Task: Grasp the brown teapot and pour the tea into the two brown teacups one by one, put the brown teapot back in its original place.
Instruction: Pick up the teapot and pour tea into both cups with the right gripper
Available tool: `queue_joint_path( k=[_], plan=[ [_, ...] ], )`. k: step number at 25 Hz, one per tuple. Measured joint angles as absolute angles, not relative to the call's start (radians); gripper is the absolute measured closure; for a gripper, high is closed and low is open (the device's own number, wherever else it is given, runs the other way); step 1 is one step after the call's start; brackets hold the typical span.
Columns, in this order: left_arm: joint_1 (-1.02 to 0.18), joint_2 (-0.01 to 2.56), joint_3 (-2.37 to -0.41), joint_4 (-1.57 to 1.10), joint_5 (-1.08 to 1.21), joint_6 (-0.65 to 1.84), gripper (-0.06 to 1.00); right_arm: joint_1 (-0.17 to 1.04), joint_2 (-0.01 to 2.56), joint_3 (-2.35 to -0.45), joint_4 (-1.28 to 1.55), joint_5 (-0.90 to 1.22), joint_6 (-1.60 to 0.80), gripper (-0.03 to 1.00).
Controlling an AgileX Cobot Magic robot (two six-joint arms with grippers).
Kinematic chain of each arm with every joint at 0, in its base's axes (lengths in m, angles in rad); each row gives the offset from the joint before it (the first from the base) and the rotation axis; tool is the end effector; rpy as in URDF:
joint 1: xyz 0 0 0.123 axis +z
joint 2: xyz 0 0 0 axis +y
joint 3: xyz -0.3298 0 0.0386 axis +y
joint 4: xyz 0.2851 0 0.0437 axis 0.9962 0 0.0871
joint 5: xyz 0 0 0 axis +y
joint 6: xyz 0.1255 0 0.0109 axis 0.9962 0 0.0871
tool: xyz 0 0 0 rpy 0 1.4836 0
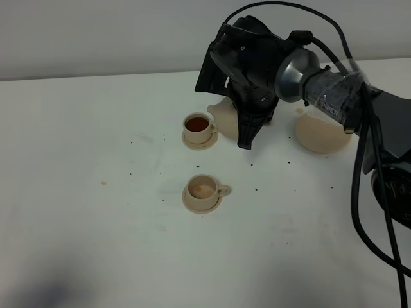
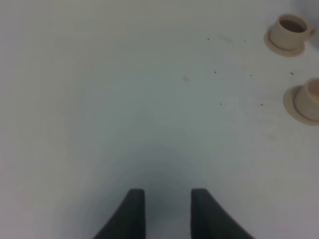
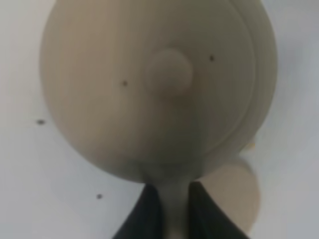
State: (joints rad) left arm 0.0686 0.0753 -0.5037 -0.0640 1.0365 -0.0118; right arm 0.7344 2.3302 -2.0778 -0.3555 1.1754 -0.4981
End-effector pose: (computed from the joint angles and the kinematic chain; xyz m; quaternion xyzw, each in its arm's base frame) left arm 0.0248 -0.0053 0.2819 -0.0351 0.8642 -0.0178 0.5016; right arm 0.4516 0.3532 0.1912 -0.6050 0.7696 -0.1554 0.1323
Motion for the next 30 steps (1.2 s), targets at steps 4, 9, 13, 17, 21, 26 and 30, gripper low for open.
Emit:
queue_joint_path(
  k=[4,9,13,17,21,26,30],
  plan=[
    [0.069,0.075,-0.504,-0.064,1.037,-0.012,0.70,0.726,2.330,-2.078,-0.268,1.184,-0.516,0.86],
    [0.069,0.075,-0.504,-0.064,1.037,-0.012,0.70,0.710,2.330,-2.078,-0.208,1.185,-0.521,0.86],
    [0.069,0.075,-0.504,-0.064,1.037,-0.012,0.70,0.704,2.330,-2.078,-0.196,1.185,-0.521,0.86],
    [0.069,0.075,-0.504,-0.064,1.037,-0.012,0.70,0.703,2.330,-2.078,-0.194,1.184,-0.521,0.86],
    [0.069,0.075,-0.504,-0.064,1.037,-0.012,0.70,0.703,2.330,-2.078,-0.194,1.184,-0.521,0.86],
    [0.069,0.075,-0.504,-0.064,1.037,-0.012,0.70,0.703,2.330,-2.078,-0.193,1.183,-0.521,0.86],
    [0.069,0.075,-0.504,-0.064,1.037,-0.012,0.70,0.703,2.323,-2.078,-0.193,1.197,-0.521,0.86]
  ],
)
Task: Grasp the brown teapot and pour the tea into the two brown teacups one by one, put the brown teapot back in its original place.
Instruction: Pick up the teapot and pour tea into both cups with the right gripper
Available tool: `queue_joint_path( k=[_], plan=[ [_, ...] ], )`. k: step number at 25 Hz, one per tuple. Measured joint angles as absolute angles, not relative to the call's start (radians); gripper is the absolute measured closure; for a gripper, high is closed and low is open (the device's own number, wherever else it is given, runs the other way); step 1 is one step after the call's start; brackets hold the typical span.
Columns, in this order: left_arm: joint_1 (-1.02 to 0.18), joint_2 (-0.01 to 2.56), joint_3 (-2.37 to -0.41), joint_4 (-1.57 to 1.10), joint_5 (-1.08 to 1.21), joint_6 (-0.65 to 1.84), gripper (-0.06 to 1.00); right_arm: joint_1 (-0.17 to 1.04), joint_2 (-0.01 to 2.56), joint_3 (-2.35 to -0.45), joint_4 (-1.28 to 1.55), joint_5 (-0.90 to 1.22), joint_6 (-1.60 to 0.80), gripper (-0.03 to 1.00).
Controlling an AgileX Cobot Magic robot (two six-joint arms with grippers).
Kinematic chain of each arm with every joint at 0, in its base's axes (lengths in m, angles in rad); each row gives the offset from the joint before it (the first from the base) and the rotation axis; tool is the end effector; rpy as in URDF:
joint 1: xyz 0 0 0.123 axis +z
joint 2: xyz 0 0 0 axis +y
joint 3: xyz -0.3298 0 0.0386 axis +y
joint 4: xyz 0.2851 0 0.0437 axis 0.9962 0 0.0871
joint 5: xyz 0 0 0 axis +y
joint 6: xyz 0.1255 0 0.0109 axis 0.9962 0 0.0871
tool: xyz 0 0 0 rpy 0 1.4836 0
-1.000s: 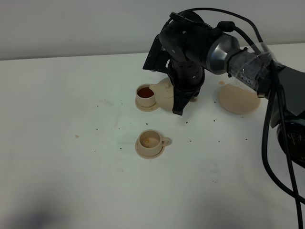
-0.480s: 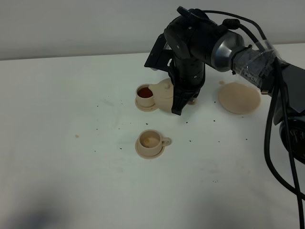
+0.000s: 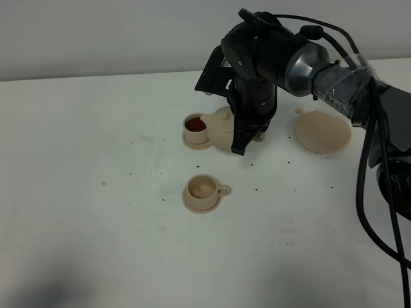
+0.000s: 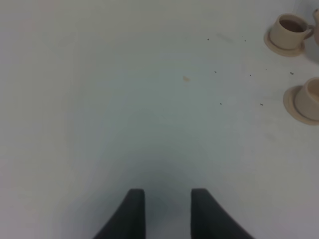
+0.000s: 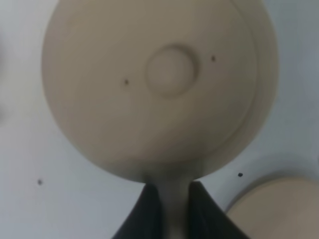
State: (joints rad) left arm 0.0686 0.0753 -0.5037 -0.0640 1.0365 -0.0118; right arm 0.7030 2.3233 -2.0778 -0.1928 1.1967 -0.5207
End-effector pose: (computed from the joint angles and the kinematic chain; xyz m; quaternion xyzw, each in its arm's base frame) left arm 0.0248 -0.0053 0.2819 -0.0351 0.8642 -0.0178 0.5016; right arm 0.4479 0.3501 0.1895 -0.5891 0.7955 -0.0827 0.1152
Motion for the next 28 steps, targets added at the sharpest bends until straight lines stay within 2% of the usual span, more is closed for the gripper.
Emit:
queue_joint_path(
  k=[15,28],
  plan=[
    [0.069,0.075,-0.504,-0.064,1.037,-0.012,0.70,0.706,2.205,-2.058,-0.198,1.223,-0.470,0.86],
    [0.069,0.075,-0.504,-0.064,1.037,-0.012,0.70,0.721,1.969,-1.625,-0.283,1.179,-0.337,0.86]
  ],
)
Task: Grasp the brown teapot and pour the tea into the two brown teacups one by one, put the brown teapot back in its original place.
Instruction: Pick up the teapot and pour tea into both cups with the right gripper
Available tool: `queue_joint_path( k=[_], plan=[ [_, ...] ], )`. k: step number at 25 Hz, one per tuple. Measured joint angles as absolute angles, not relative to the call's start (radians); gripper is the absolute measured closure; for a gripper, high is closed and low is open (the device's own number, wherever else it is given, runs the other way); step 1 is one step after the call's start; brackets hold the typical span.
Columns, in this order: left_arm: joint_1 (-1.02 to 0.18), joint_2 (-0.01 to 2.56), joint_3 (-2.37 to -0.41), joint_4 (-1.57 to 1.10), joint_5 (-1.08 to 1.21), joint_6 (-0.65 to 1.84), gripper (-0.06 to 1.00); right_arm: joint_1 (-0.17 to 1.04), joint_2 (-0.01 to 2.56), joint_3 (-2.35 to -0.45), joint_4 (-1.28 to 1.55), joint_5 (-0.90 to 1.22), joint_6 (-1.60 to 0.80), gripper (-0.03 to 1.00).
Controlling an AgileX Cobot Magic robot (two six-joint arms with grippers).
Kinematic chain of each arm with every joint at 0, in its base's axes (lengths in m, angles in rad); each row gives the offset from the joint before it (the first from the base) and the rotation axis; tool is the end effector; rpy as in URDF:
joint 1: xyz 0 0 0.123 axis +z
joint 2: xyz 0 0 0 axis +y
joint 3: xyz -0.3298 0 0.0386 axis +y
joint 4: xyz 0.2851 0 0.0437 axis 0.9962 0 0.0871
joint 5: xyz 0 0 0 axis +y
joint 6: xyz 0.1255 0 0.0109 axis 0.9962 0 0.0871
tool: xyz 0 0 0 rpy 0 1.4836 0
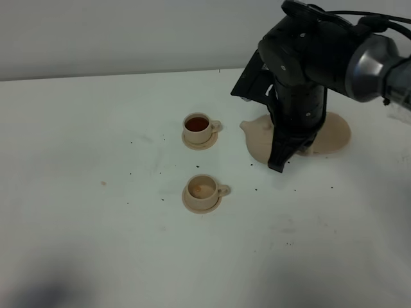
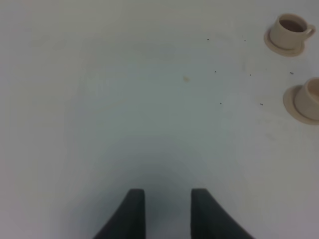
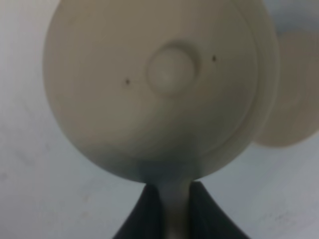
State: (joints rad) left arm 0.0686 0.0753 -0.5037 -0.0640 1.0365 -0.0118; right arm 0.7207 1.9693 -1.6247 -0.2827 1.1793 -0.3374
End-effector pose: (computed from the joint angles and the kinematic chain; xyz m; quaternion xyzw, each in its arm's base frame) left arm 0.0248 -0.0053 0.2819 -0.0351 0.8642 -0.0178 0.5016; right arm 0.3705 0.2822 0.2364 -0.5373 0.8301 -0.1185 0.0905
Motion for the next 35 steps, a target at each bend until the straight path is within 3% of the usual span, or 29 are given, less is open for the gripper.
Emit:
queue_joint_path(
  k=[11,35],
  plan=[
    [0.069,0.075,-0.504,-0.064,1.037,-0.012,0.70,0.880,1.878,-1.387,-0.515,1.044,-0.178,0.86],
    [0.069,0.075,-0.504,-0.064,1.037,-0.012,0.70,0.998,1.980,-1.369,-0.728,1.006,-0.126,0.86]
  ],
)
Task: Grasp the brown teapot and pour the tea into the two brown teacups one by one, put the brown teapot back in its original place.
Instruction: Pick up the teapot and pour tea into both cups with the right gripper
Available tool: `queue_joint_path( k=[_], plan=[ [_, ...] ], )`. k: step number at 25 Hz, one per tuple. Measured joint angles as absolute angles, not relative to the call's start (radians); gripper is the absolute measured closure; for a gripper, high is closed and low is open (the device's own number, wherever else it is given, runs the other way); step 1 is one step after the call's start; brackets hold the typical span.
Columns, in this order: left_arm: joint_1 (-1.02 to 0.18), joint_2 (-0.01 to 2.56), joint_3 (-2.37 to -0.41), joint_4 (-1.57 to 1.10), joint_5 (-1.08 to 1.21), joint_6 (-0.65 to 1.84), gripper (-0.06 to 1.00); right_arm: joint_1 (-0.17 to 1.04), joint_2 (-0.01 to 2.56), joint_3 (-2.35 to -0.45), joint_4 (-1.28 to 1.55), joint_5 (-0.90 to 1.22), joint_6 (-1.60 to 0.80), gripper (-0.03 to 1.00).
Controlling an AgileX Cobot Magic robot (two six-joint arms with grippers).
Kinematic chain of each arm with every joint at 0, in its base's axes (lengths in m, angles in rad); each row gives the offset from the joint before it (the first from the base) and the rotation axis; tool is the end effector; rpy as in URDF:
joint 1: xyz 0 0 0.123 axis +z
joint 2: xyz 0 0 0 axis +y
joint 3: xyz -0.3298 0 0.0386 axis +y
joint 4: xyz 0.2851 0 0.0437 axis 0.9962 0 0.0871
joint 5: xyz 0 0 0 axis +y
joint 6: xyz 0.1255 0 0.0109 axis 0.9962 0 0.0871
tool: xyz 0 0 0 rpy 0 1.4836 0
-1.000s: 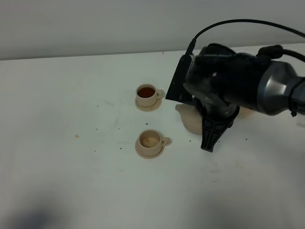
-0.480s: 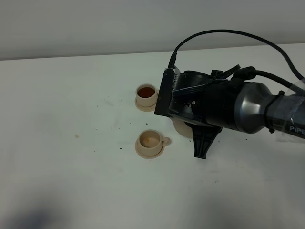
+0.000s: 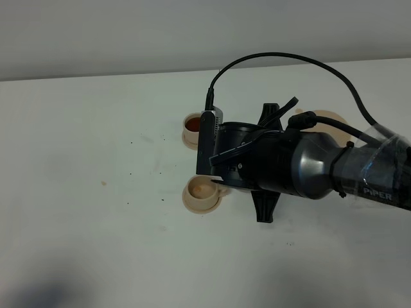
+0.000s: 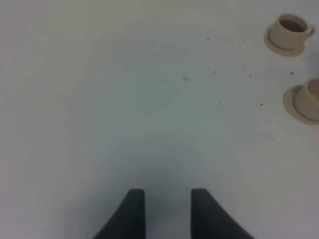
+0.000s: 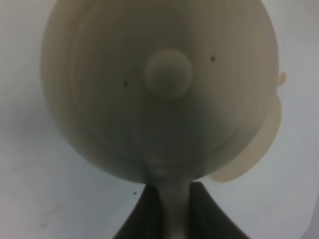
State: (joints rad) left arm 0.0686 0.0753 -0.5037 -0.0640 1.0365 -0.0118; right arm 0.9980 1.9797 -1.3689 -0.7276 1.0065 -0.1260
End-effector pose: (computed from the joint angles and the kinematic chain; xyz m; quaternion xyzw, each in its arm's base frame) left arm 0.0248 -0.0053 0.2819 -0.0351 0.8642 -0.0178 0.5016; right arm 0.3000 0.3345 0.1800 -0.6537 0.6925 -0.2680 0.1458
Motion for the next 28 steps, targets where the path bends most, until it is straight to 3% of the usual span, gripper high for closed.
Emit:
queue_joint_path(
  k=[28],
  plan=[
    [0.069,0.075,-0.504,-0.064,1.037,-0.012,0.70,1.060,1.981,-1.369,-0.799,1.012,-0.197,0.86]
  ],
)
